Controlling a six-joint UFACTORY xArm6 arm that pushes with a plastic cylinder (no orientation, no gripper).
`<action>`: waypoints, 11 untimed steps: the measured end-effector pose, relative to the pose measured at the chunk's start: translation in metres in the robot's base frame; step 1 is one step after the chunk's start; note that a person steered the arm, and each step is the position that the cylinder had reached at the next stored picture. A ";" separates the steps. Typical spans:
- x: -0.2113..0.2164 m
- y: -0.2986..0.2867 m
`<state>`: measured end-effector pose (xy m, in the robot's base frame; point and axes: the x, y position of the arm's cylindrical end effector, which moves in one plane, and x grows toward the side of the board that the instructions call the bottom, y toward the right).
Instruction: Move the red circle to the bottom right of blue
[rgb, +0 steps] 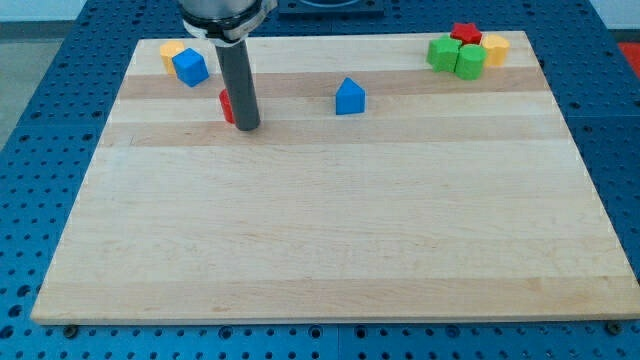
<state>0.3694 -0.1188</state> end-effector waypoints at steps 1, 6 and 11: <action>-0.009 -0.007; -0.043 -0.041; 0.008 -0.026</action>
